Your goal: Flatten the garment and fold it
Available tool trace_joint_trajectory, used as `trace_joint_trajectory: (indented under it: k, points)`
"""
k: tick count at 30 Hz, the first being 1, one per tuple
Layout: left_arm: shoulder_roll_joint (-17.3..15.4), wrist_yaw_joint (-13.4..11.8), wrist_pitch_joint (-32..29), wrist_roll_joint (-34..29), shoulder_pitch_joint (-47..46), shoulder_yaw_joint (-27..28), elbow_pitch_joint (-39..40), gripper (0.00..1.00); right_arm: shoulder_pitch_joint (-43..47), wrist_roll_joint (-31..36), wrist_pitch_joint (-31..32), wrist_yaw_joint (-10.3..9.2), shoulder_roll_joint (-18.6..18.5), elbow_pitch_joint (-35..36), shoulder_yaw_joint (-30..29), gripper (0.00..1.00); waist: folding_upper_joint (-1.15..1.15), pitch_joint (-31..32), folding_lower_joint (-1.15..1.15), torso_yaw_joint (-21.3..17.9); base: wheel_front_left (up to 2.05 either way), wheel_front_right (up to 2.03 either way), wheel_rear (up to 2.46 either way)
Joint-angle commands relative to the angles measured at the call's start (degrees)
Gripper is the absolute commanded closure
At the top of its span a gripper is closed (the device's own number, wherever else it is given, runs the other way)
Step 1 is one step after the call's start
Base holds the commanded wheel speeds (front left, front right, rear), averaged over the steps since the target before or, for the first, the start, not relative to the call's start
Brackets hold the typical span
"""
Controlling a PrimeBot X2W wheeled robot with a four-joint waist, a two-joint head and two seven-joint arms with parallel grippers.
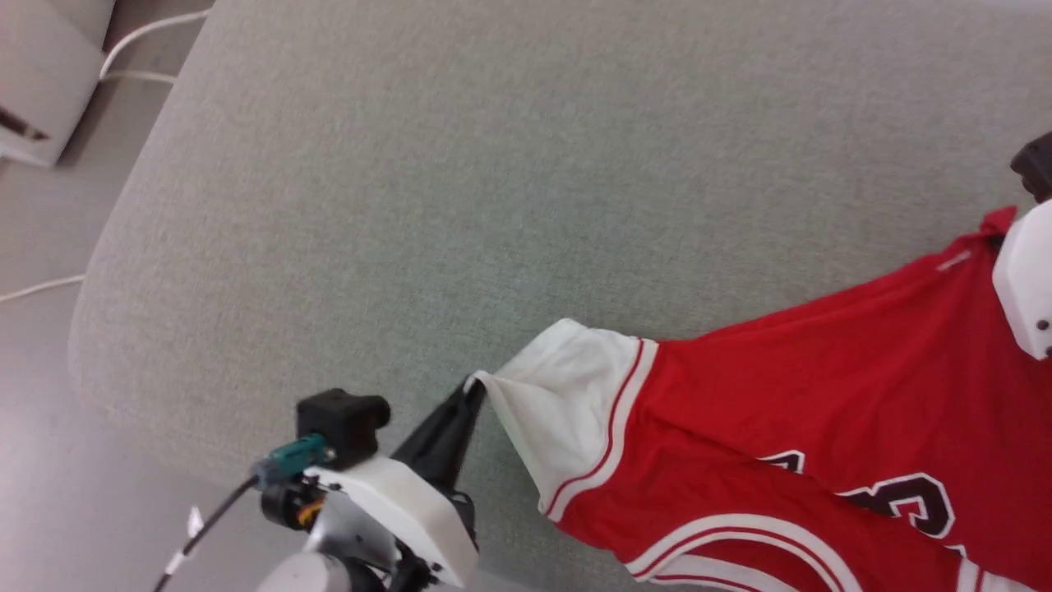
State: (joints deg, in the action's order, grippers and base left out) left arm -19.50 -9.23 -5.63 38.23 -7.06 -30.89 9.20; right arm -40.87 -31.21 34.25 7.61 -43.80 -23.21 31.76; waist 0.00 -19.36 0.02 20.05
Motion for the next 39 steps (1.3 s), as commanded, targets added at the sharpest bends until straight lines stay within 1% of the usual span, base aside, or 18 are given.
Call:
trace_joint_trajectory:
  k: [1,3,5,10,13,17,23,32,36,39]
  points:
    - [-1.1,-0.7,0.2,-0.6,-1.0,1.0,1.2,1.00,-1.3,0.2,-1.9,-0.12,0.4,0.3,-0.1,1.00,0.00,5.4,-0.02,-4.7,0.00,0.00,0.00]
    - [-2.3,-0.7,0.9,-1.1,-1.5,2.3,2.6,1.00,-2.0,0.1,-4.6,-0.12,0.5,1.4,-0.2,1.00,0.00,7.3,-0.02,-6.1,0.00,0.00,0.00]
    - [-2.8,-0.9,1.1,-1.2,-1.8,3.0,3.1,1.00,-2.3,0.3,-5.6,-0.12,0.4,1.9,-0.2,1.00,0.00,8.3,-0.02,-6.9,0.00,0.00,0.00]
    - [-5.6,-1.9,1.8,-2.4,-3.8,6.5,6.8,1.00,-3.7,-0.5,-8.9,-0.12,0.1,6.3,-0.6,1.00,0.00,12.0,-0.02,-10.4,0.00,0.00,0.00]
    - [-6.9,-1.9,2.8,-3.4,-5.8,8.2,9.3,1.00,-4.2,-0.9,-11.2,-0.12,0.1,9.9,-1.8,1.00,0.00,13.8,-0.02,-12.3,0.00,0.00,0.00]
    - [-8.1,-2.4,4.0,-4.4,-8.3,10.6,12.4,1.00,-3.7,-0.7,-12.6,-0.12,-0.1,14.6,-3.0,1.00,0.00,15.8,-0.02,-14.6,0.00,0.00,0.00]
    - [-9.9,-2.4,5.4,-5.6,-13.1,14.3,16.8,1.00,-2.0,-0.2,-13.7,-0.12,0.5,21.2,-7.3,1.00,0.00,17.9,-0.02,-17.4,0.00,0.00,0.00]
    - [-12.4,-2.0,5.5,-6.0,-21.3,19.0,21.6,1.00,1.2,2.0,-13.7,-0.12,3.2,30.7,-14.5,1.00,0.00,18.4,-0.02,-20.4,0.00,0.00,0.00]
    - [-13.5,-1.6,4.8,-5.9,-25.4,20.5,22.1,1.00,1.7,3.3,-13.4,-0.12,4.6,33.4,-17.0,1.00,0.00,17.1,-0.02,-21.5,0.00,0.00,0.00]
    - [-13.9,-0.9,3.8,-5.5,-29.2,20.6,20.9,1.00,1.3,4.0,-13.3,-0.12,5.1,34.2,-18.9,1.00,0.00,15.2,-0.02,-21.8,0.00,0.00,0.00]
